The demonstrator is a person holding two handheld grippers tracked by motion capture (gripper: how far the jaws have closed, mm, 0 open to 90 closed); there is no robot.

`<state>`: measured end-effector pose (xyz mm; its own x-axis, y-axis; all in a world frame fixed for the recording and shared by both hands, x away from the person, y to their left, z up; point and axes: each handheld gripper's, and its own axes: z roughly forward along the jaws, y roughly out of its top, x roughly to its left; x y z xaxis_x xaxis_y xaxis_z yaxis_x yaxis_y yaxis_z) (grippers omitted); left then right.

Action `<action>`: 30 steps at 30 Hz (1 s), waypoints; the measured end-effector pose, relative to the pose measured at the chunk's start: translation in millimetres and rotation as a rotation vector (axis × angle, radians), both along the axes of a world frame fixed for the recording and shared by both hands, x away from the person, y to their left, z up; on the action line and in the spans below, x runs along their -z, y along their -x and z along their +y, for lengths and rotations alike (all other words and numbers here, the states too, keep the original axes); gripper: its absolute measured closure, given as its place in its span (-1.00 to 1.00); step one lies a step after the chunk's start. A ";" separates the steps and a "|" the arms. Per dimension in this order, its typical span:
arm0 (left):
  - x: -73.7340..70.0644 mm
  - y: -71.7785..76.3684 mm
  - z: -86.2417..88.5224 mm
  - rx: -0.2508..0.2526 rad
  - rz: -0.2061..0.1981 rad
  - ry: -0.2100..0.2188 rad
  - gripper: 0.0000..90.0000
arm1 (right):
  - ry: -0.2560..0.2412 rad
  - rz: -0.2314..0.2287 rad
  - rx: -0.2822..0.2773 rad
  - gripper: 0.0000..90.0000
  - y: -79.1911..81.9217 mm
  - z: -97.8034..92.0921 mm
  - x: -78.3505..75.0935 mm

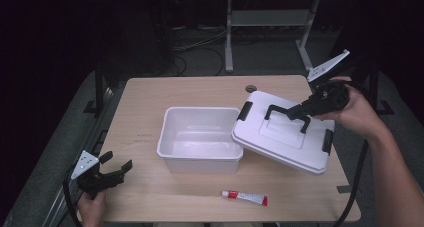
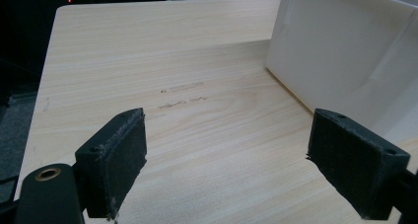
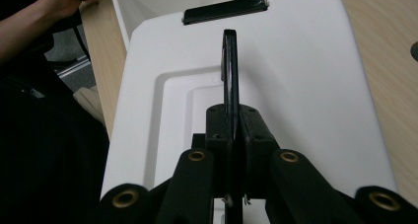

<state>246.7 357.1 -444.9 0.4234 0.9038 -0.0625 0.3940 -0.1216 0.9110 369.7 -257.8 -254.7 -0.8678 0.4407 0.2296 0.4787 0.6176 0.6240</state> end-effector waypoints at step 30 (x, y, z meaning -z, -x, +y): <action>0.4 -0.7 -1.8 -0.002 0.004 -0.004 -0.69 | -0.033 0.067 0.124 0.87 20.1 -58.4 56.7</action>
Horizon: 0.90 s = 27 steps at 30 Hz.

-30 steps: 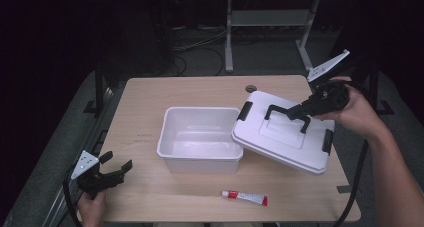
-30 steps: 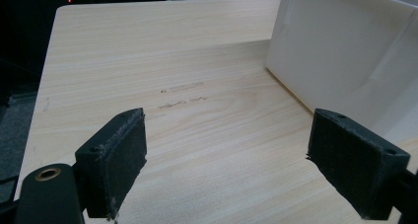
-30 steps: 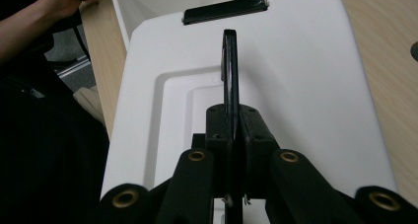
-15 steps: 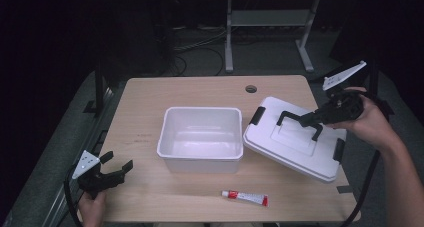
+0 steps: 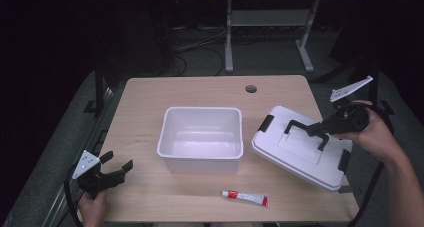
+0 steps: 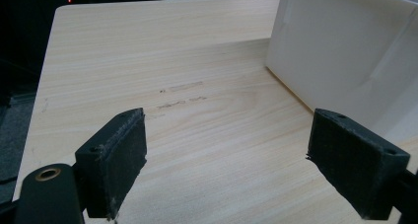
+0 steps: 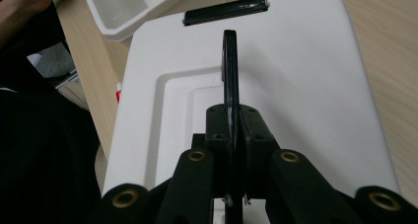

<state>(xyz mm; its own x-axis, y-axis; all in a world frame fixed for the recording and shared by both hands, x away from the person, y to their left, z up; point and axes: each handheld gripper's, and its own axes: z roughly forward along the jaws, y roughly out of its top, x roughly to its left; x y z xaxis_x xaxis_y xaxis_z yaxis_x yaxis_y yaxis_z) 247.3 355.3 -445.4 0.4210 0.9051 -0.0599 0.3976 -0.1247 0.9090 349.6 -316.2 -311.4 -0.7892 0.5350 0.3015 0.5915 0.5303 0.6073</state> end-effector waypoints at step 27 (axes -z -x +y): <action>0.1 0.0 1.7 -0.004 0.001 -0.001 -0.69 | 0.007 0.077 0.028 0.87 -6.9 4.9 77.2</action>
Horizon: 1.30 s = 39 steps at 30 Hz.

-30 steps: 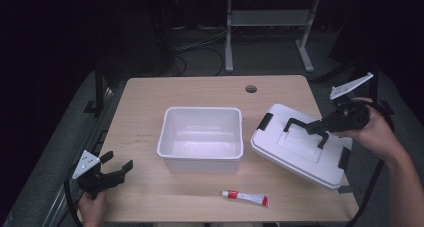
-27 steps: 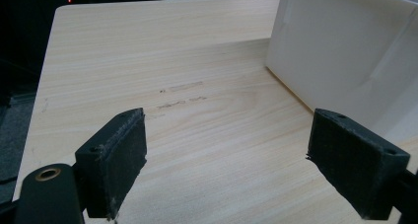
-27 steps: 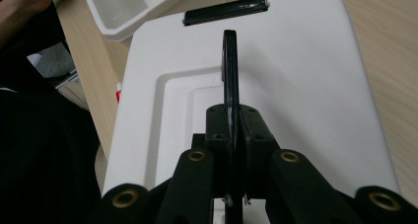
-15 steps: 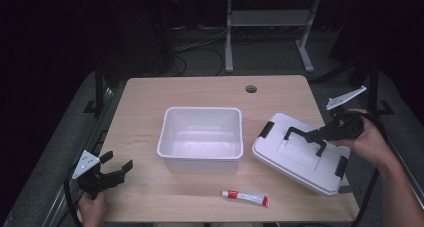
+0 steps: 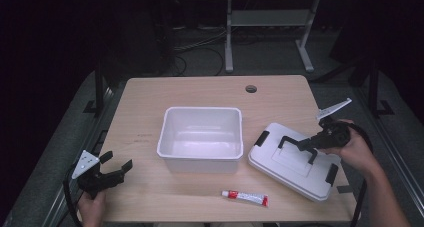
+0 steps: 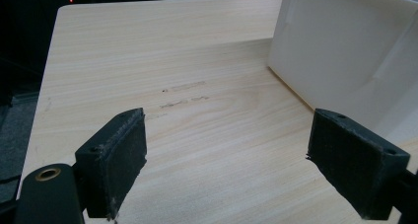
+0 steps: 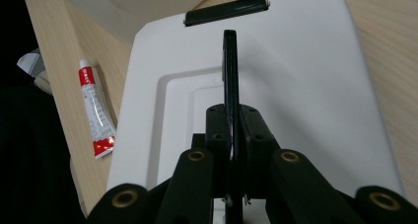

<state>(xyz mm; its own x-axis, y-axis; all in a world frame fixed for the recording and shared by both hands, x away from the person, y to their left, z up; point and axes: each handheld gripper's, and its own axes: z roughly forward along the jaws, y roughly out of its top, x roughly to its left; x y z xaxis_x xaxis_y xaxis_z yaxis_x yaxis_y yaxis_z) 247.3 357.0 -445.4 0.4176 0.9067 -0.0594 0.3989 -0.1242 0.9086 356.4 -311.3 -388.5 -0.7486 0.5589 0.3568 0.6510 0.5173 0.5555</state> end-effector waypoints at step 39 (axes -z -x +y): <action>0.3 -0.5 -1.0 0.005 0.001 -0.001 -0.69 | 0.013 -0.036 0.067 0.38 0.8 -0.5 13.9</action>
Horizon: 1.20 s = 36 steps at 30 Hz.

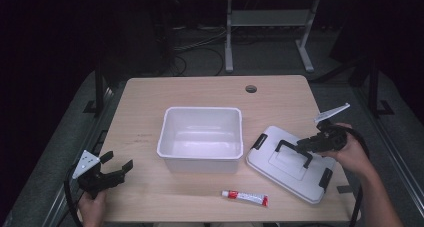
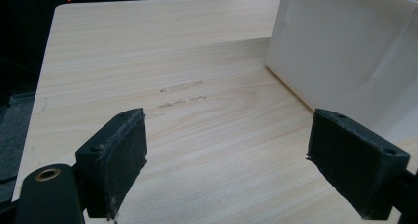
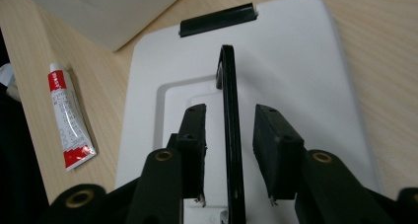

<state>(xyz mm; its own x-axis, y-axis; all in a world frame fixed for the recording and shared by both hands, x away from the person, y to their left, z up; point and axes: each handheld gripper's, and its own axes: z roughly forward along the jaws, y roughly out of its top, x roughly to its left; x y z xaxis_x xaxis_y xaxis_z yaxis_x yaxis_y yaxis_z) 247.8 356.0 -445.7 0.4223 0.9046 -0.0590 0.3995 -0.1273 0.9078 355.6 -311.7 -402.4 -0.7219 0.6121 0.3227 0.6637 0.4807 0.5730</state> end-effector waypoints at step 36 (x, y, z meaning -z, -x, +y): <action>-1.0 0.1 -0.9 0.003 -0.002 0.000 -0.69 | 0.049 -0.076 -0.185 -0.04 63.1 59.4 -22.3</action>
<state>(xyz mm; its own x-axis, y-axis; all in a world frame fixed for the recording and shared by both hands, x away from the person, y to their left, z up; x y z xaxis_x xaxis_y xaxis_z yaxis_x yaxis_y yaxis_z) 247.6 355.1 -444.7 0.4246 0.9035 -0.0579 0.3978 -0.1287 0.9084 292.5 -252.3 -380.0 -0.8449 0.4802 0.2358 0.5170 0.6194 0.5908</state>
